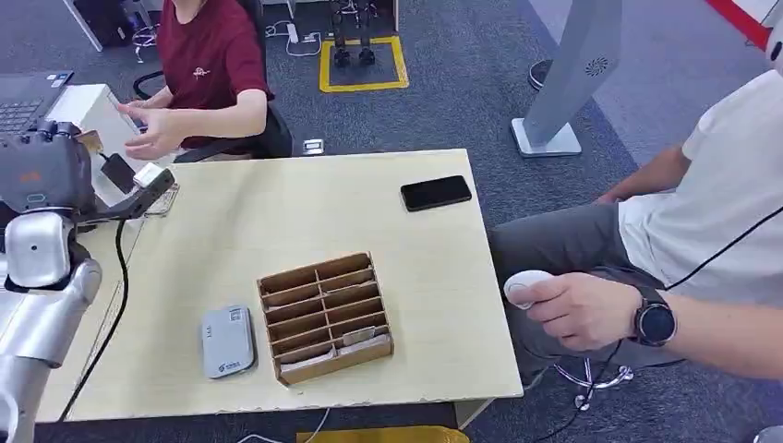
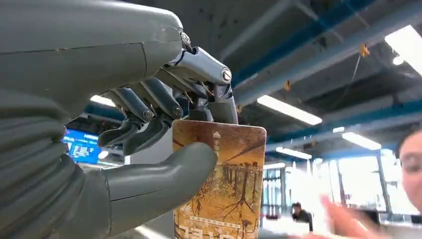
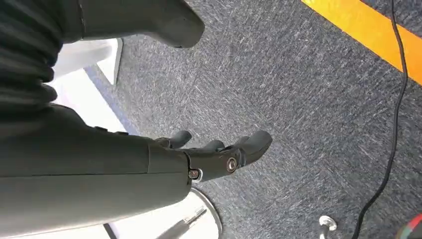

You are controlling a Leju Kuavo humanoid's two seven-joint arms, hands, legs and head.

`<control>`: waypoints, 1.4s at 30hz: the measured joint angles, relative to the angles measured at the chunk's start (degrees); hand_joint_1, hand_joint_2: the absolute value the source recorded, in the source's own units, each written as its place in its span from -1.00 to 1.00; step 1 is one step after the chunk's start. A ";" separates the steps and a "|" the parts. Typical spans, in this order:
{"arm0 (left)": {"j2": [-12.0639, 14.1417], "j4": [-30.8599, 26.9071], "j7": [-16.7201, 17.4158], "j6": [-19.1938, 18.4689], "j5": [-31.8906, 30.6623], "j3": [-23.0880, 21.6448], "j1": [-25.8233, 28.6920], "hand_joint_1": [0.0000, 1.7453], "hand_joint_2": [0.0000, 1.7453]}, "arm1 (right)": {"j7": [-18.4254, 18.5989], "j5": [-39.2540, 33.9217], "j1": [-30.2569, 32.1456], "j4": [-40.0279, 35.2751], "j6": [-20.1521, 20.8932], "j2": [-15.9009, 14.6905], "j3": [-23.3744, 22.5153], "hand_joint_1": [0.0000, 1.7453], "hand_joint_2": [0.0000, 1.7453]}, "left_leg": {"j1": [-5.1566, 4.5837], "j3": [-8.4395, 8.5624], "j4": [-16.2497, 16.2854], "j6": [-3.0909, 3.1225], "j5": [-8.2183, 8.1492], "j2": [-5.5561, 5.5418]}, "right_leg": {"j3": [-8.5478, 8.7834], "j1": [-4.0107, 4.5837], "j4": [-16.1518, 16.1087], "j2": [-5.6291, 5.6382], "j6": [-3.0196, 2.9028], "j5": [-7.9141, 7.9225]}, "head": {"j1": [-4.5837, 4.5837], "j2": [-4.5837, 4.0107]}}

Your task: Pass the card to the sensor for recognition and then transmit it.

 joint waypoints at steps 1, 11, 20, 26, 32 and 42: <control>-0.24 1.06 0.00 0.20 0.00 -0.09 -0.09 1.00 1.00 | 0.00 0.00 -0.01 0.00 -0.02 0.00 0.06 -1.00 1.00 | 0.00 0.00 0.00 0.01 -0.01 0.00 | -0.01 0.00 0.00 0.00 0.00 0.00 | -0.02 0.00; -1.90 5.48 -0.22 0.11 0.42 -0.22 -0.39 1.00 1.00 | 0.00 0.00 0.03 0.02 -0.07 0.00 0.13 -1.00 1.00 | 0.01 -0.01 -0.01 0.02 -0.01 -0.02 | -0.01 0.01 0.00 -0.03 0.00 -0.01 | 0.00 0.00; -2.97 6.23 -3.46 -1.03 2.84 -0.22 -0.28 1.00 1.00 | -0.46 -0.02 0.20 0.02 -0.22 0.00 0.13 -1.00 1.00 | 0.01 -0.07 0.00 0.02 -0.01 -0.01 | -0.02 0.01 0.00 -0.01 0.00 0.00 | 0.00 0.00; -3.54 6.07 -5.42 -3.24 5.42 -0.22 -0.29 -1.00 1.00 | -0.44 -0.04 0.20 0.02 -0.13 0.00 0.13 -1.00 1.00 | 0.01 -0.08 0.00 0.02 -0.02 -0.01 | -0.04 0.01 -0.01 -0.01 0.01 -0.01 | -0.02 0.00; -3.32 4.93 -7.15 -3.37 6.75 -0.22 -0.19 -1.00 1.00 | -0.46 -0.07 0.23 0.02 -0.22 -0.02 0.13 -1.00 1.00 | 0.01 -0.08 -0.01 0.02 -0.01 -0.03 | -0.03 0.01 0.00 -0.05 0.01 -0.01 | 0.00 0.00; -2.88 4.17 -7.26 -3.28 7.02 -0.22 0.15 -1.00 1.00 | -0.46 -0.07 0.30 0.02 -0.22 -0.02 0.13 -1.00 1.00 | 0.01 -0.09 -0.01 0.02 -0.01 -0.04 | -0.03 0.01 0.01 -0.06 0.01 0.00 | -0.02 0.00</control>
